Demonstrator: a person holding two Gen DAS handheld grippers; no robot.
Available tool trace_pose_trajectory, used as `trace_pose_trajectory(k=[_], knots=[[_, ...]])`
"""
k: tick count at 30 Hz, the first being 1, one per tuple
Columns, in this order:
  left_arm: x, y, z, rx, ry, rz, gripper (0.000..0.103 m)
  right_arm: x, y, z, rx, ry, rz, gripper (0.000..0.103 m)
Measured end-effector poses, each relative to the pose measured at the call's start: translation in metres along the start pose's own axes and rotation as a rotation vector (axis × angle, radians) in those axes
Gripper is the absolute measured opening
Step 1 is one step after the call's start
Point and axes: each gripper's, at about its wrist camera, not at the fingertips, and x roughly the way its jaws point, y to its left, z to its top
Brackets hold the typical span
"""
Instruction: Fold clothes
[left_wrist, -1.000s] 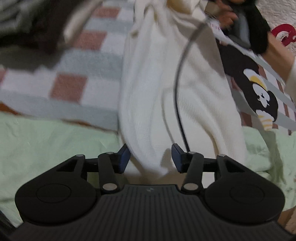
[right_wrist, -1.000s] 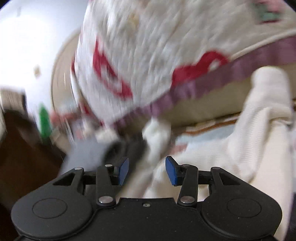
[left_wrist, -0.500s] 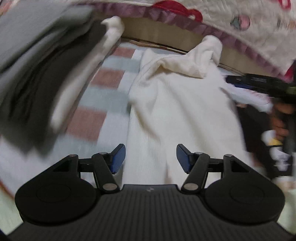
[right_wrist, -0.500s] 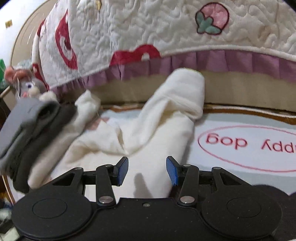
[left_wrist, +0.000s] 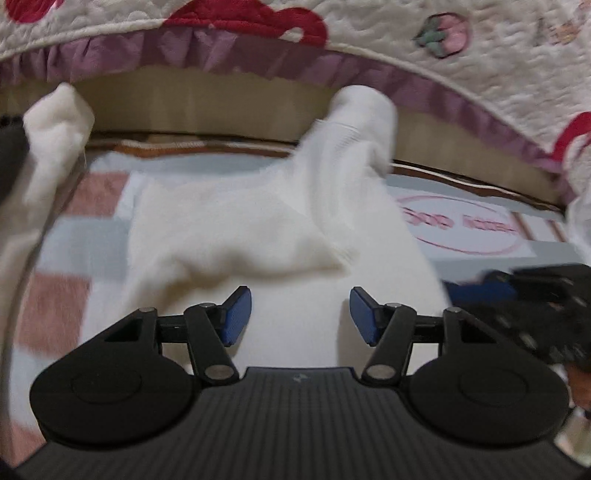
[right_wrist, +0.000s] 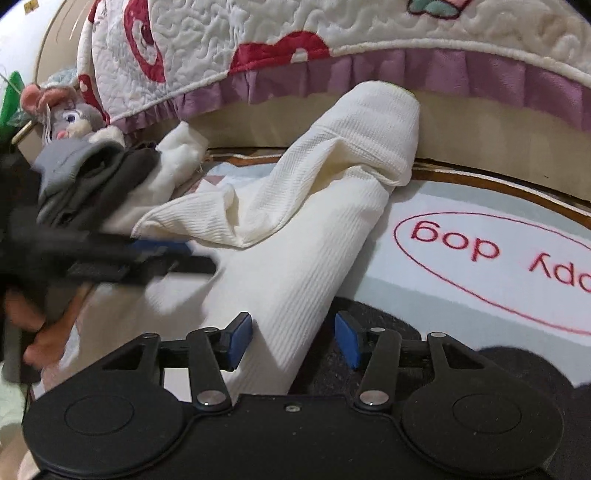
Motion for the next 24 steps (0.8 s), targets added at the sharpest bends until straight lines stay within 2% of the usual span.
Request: trace_pose_trajectory(k=[2, 5, 8, 11, 13, 16, 21, 24], knots=[[0.008, 0.011, 0.012, -0.037, -0.049, 0.032, 0.053, 0.005, 0.001, 0.001, -0.007, 0.012, -0.001, 0.056], [0.000, 0.044, 0.024, -0.183, -0.187, 0.081, 0.053, 0.008, 0.000, 0.001, -0.011, 0.017, -0.004, 0.059], [-0.012, 0.070, 0.026, -0.305, -0.240, 0.121, 0.057, 0.009, -0.005, -0.001, 0.012, 0.019, 0.000, 0.061], [-0.029, 0.084, 0.015, -0.358, -0.260, 0.143, 0.061, 0.011, -0.010, -0.003, 0.045, 0.018, 0.003, 0.065], [-0.036, 0.082, 0.004, -0.347, -0.210, 0.149, 0.061, 0.013, -0.014, -0.004, 0.087, 0.015, 0.013, 0.066], [-0.038, 0.069, -0.018, -0.268, -0.096, 0.136, 0.061, 0.016, -0.019, -0.005, 0.165, 0.005, 0.035, 0.066], [-0.039, 0.061, -0.054, -0.198, 0.084, 0.144, 0.063, 0.020, -0.015, -0.011, 0.254, -0.001, 0.076, 0.066], [-0.052, 0.061, -0.069, -0.193, 0.100, 0.170, 0.065, 0.017, -0.007, -0.019, 0.261, 0.003, 0.088, 0.066]])
